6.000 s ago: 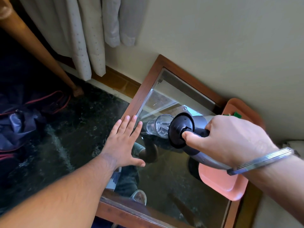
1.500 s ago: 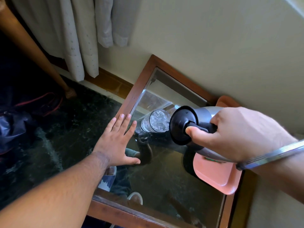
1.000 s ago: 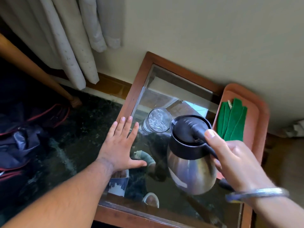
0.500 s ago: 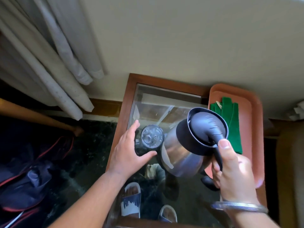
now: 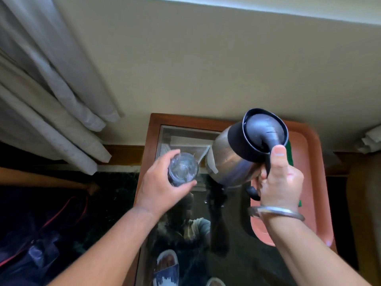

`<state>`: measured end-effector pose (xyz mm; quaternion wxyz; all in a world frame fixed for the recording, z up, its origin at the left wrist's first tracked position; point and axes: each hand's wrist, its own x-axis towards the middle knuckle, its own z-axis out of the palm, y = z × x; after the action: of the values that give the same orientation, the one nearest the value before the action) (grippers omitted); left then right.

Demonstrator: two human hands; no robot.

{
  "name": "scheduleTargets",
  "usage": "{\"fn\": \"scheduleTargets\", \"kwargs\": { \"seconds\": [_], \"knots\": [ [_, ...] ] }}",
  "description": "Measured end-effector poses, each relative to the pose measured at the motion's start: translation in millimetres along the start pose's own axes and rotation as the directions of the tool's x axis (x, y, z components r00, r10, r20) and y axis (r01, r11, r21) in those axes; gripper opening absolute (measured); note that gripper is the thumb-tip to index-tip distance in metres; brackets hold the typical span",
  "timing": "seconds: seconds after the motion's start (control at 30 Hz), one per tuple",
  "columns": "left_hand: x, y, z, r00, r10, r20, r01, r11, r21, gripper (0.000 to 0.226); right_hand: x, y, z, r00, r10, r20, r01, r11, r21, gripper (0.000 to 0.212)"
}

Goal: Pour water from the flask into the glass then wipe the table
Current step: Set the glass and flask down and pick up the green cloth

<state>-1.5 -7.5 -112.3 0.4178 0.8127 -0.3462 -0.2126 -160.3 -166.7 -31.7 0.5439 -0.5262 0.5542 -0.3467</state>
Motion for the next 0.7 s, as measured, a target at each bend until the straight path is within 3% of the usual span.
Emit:
{"fn": "scheduleTargets", "kwargs": {
  "seconds": [0.17, 0.43, 0.57, 0.63, 0.7],
  "knots": [
    [67, 14, -6, 1.0, 0.012, -0.004, -0.012, 1.0, 0.02, 0.089, 24, 2, 26, 0.996, -0.069, -0.056, 0.069, 0.998, 0.007, 0.089],
    [111, 1, 10, 0.999, -0.044, -0.03, 0.044, 0.999, 0.007, 0.09, 35, 14, 49, 0.986, -0.079, -0.148, 0.08, 0.997, 0.0, 0.07],
    [114, -4, 15, 0.998, -0.056, -0.043, 0.055, 0.998, -0.014, 0.089, 40, 22, 42, 0.997, -0.014, -0.072, 0.017, 0.999, 0.044, 0.076],
    [114, -5, 16, 0.996, -0.07, -0.046, 0.069, 0.997, -0.023, 0.092, 49, 28, 26, 0.997, -0.022, -0.068, 0.018, 0.998, -0.052, 0.069],
    [111, -7, 15, 0.995, -0.092, -0.025, 0.091, 0.996, -0.011, 0.104, 69, 47, -2, 0.985, -0.127, -0.12, 0.072, 0.922, -0.381, 0.042]
  ]
}}
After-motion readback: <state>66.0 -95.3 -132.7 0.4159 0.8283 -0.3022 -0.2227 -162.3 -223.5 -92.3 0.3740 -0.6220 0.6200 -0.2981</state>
